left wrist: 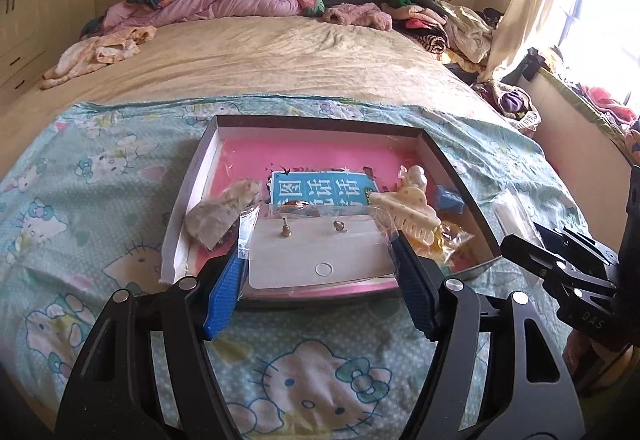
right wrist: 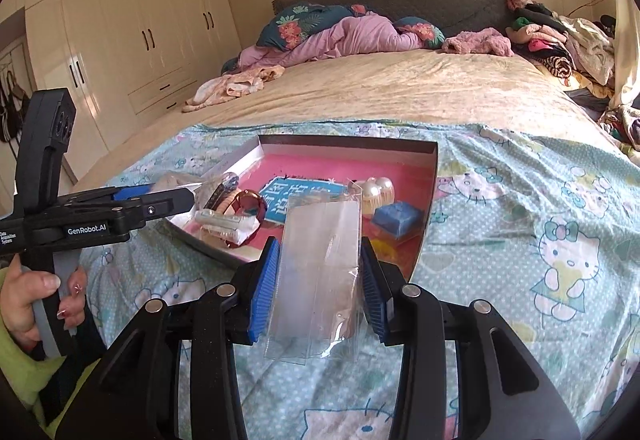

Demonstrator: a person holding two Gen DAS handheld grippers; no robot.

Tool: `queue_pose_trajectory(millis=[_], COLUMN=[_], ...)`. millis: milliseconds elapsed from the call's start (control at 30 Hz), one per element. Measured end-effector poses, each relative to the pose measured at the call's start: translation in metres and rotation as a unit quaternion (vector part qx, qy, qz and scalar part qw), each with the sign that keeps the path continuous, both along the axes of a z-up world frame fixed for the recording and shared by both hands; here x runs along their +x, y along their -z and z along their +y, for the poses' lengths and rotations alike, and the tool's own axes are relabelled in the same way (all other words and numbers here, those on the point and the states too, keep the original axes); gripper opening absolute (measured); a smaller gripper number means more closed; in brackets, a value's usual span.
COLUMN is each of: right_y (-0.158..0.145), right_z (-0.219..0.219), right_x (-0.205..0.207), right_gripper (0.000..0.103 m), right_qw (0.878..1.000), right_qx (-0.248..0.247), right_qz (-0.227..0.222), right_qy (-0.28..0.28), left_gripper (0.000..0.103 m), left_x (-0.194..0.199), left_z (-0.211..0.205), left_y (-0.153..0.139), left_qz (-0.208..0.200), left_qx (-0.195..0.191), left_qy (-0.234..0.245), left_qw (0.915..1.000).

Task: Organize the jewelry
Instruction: 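Carry the plastic bag with the right tool while the left tool carries the earring card into the box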

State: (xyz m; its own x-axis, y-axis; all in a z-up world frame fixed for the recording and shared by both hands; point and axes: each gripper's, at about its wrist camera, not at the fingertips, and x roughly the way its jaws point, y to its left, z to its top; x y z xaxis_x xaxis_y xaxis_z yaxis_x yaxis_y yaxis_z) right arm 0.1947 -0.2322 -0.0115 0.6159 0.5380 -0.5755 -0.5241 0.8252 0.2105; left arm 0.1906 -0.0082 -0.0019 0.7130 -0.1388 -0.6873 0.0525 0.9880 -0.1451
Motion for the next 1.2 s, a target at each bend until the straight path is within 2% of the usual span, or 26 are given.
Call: queue_pose_trajectory(millis=[267,667,1200], right_y=[-0.008,0.006,0.027], right_z=[0.007,0.013,0.016], right_x=[0.025,0.049,0.065], right_gripper=[0.038,0.038,0.04], right_qw=[1.0,1.0,0.999], right_qx=[-0.005,-0.008,-0.014], right_qz=[-0.019,-0.003,0.025], right_qy=[0.004,0.015,0.024], left_gripper=[0.061,0.061,0.061], left_x=[0.02,0.037,0.04], left_z=[-0.01,-0.022,-0.03], left_y=[0.005,0.021,0.034], left_qz=[0.007,0.022,0.034], left_qx=[0.009,0.014,0.017], left_qy=[0.009,0.024,0.034], left_qw=[0.9999,0.9994,0.9987])
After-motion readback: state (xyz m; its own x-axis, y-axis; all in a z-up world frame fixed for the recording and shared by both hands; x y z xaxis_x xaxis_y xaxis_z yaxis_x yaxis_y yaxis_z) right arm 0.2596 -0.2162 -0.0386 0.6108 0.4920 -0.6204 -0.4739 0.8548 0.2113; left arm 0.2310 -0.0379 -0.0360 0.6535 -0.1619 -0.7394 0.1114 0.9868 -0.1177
